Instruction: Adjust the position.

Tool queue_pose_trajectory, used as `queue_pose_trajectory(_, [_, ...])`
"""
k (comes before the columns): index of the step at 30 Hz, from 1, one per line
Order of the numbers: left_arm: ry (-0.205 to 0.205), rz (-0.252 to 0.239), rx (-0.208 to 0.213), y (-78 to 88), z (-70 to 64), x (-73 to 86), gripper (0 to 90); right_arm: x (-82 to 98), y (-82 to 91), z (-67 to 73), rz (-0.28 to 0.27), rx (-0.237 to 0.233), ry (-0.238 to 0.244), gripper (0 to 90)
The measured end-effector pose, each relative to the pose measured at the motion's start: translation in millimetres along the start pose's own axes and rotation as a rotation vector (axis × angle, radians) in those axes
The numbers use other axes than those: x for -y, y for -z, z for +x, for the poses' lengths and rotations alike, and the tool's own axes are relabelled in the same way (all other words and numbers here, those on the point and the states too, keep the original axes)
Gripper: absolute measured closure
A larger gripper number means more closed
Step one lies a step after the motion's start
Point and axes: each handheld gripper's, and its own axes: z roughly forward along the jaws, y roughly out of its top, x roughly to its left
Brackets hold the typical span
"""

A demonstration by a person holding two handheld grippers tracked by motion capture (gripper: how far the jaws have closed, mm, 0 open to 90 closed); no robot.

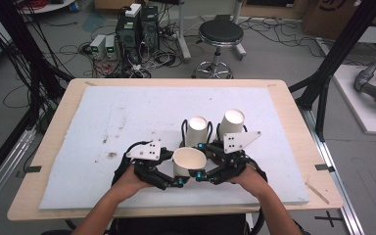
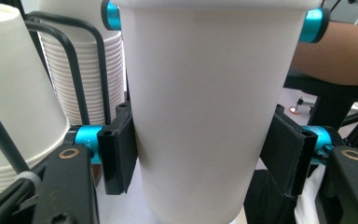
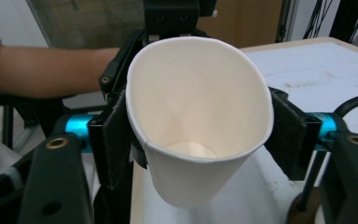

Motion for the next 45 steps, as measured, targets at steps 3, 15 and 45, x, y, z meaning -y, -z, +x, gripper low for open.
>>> queue_pose_trajectory(3, [0.003, -0.019, 0.004, 0.4, -0.5, -0.7, 34.5, 0.6, -1.9, 0.6, -0.011, 0.010, -0.014, 21.2])
queue_pose_trajectory(15, [0.026, 0.011, -0.014, -5.0, -1.8, 0.9, 25.2, -2.6, -4.1, 4.7, 0.027, 0.027, 0.066, 34.9])
queue_pose_trajectory(45, [-0.003, -0.018, -0.012, -4.4, -4.3, -1.8, 33.5, 1.4, -11.8, 5.2, -0.041, 0.005, 0.010, 31.2])
